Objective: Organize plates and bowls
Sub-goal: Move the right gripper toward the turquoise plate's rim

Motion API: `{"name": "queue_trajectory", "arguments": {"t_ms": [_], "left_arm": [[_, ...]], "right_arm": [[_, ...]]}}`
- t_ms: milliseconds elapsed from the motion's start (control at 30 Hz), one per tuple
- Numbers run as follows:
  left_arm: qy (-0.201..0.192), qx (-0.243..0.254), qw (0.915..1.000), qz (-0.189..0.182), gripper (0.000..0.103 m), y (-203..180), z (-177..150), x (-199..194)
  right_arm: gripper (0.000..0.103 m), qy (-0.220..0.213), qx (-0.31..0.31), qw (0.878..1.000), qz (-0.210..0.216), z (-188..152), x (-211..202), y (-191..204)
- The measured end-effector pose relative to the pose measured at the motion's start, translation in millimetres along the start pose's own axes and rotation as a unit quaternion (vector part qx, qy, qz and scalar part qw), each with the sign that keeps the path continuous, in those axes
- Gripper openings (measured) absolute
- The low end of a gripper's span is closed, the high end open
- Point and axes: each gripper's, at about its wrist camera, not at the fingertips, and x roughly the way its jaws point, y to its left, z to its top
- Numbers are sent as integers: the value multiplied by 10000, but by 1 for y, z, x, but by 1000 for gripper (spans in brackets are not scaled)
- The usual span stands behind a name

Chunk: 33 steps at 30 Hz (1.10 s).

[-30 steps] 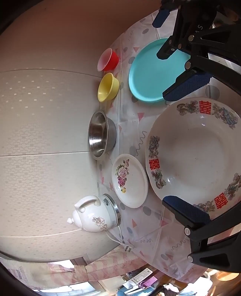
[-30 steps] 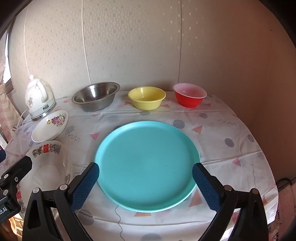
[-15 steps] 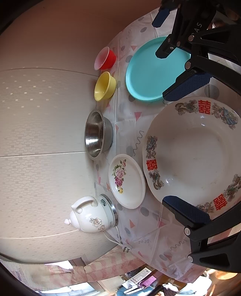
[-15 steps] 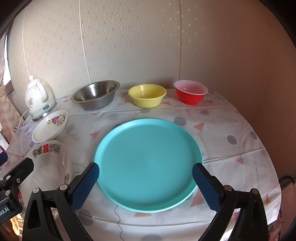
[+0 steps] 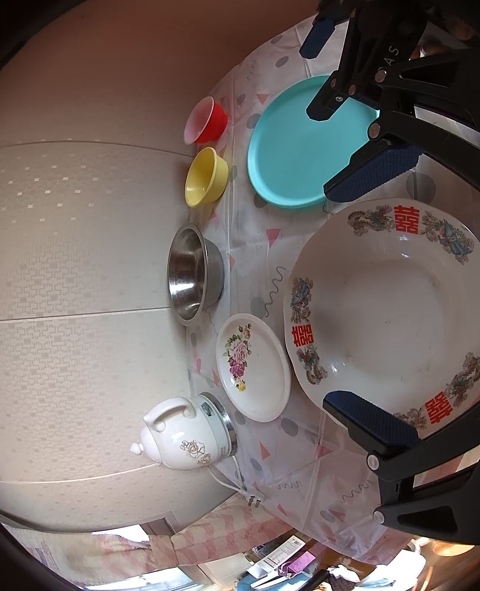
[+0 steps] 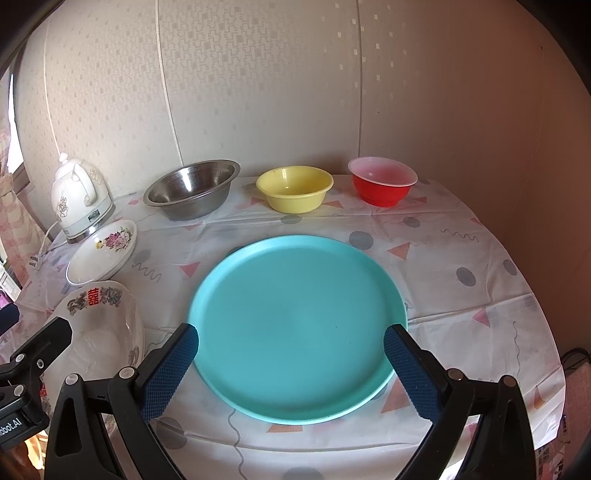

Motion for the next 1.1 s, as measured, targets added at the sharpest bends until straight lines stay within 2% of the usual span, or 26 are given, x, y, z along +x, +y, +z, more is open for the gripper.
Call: {"name": "queue_trajectory", "arguments": {"t_ms": [1100], "left_arm": [[92, 245, 9994, -211, 103, -15, -1, 3]], "right_arm": [[102, 106, 132, 9999, -3, 0, 6, -6]]}}
